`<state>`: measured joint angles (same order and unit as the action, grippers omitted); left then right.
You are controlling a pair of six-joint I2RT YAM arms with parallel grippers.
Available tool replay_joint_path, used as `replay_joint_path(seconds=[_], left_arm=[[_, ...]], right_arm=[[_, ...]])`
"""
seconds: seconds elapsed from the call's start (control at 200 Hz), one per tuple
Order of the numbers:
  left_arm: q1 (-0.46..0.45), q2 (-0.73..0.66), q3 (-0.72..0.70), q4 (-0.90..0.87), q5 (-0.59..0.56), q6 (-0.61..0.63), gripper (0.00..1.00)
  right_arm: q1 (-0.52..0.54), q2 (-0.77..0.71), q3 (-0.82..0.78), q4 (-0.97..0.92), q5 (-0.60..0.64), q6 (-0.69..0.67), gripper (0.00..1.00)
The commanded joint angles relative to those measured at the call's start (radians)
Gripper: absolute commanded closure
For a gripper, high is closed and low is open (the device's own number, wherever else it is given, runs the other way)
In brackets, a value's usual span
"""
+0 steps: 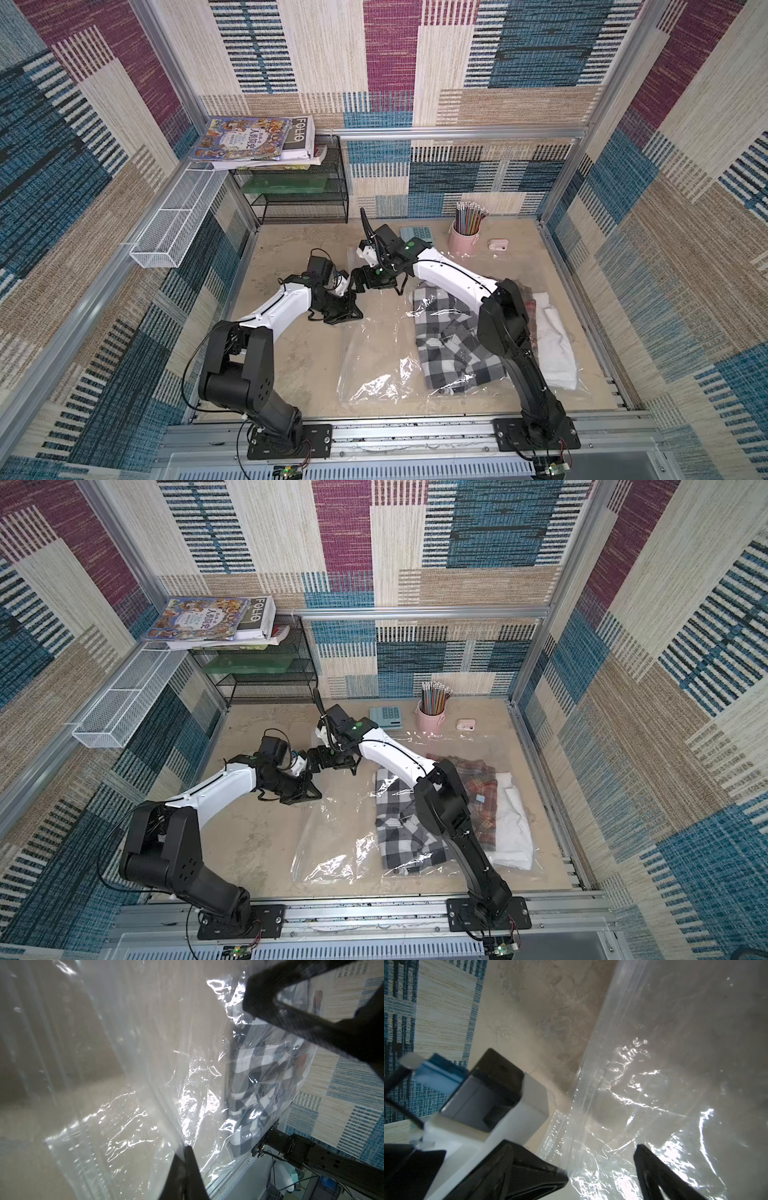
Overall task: Take the shirt out of the vacuum bag
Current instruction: Open the vacuum bag at the center of the board.
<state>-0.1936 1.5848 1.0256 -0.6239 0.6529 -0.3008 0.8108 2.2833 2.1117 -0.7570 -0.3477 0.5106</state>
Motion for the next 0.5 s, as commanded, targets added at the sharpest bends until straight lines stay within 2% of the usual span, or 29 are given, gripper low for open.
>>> replay_joint_path(seconds=[0.0, 0.135, 0.28, 0.496], left_arm=[[-0.006, -0.024, 0.005, 0.127, 0.048, 0.003, 0.97], [-0.006, -0.036, -0.017, 0.135, 0.041, 0.002, 0.97], [-0.006, -0.037, -0.033, 0.138, 0.018, 0.003, 0.97], [-0.006, -0.033, -0.042, 0.127, -0.034, 0.011, 0.99]], right_arm=[[0.019, 0.032, -0.003, -0.116, -0.031, -0.013, 0.07], [0.001, 0.019, -0.056, -0.063, -0.052, 0.017, 0.09], [-0.005, 0.049, -0.005, -0.107, -0.046, 0.012, 0.09], [-0.094, -0.097, -0.162, 0.042, -0.146, 0.074, 0.08]])
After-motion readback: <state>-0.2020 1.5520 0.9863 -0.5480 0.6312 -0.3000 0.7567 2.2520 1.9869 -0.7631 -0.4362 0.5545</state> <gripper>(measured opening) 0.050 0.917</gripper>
